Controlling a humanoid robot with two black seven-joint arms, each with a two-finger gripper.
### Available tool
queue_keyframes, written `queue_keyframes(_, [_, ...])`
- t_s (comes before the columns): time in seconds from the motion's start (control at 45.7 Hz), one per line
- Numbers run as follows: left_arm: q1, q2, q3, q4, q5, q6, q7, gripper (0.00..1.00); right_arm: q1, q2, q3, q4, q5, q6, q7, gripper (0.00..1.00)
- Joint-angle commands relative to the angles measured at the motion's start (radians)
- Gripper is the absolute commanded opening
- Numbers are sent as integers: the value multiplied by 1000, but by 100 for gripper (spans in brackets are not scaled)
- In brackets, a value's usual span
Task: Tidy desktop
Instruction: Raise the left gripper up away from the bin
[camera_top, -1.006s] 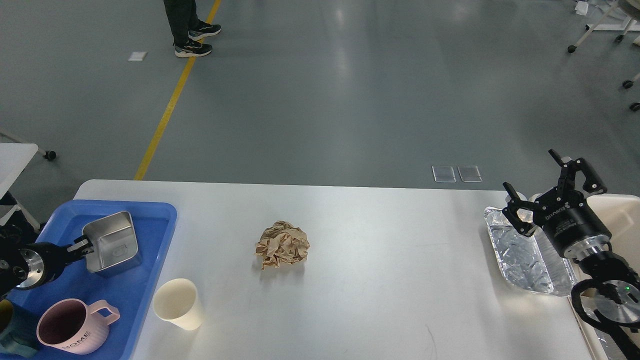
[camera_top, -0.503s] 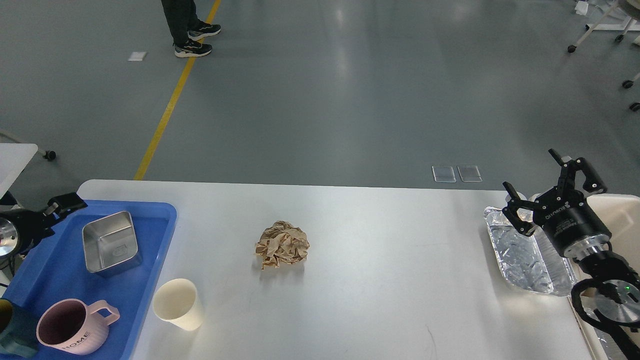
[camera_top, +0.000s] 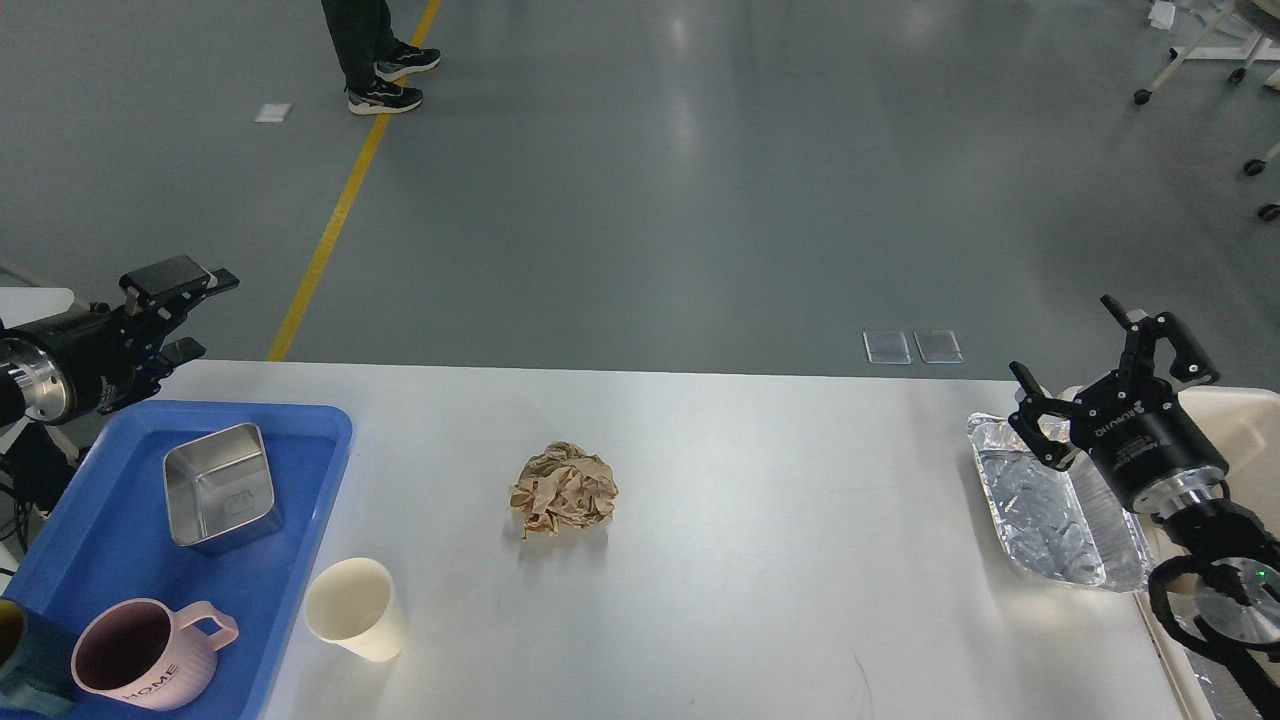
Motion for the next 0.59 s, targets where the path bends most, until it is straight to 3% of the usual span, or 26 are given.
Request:
queue_keyframes(0.0, [2, 11, -38, -84, -50, 58, -1, 97, 2, -3, 0, 2, 0, 0, -3, 100])
queue_keyframes(0.131, [16, 11, -61, -147, -99, 106, -3, 97, 2, -14, 0, 2, 0, 0, -3, 100])
queue_keyframes(0.568, [37, -11, -73, -228, -344, 145, -1, 97, -1, -40, -3, 6, 0, 0, -4, 100])
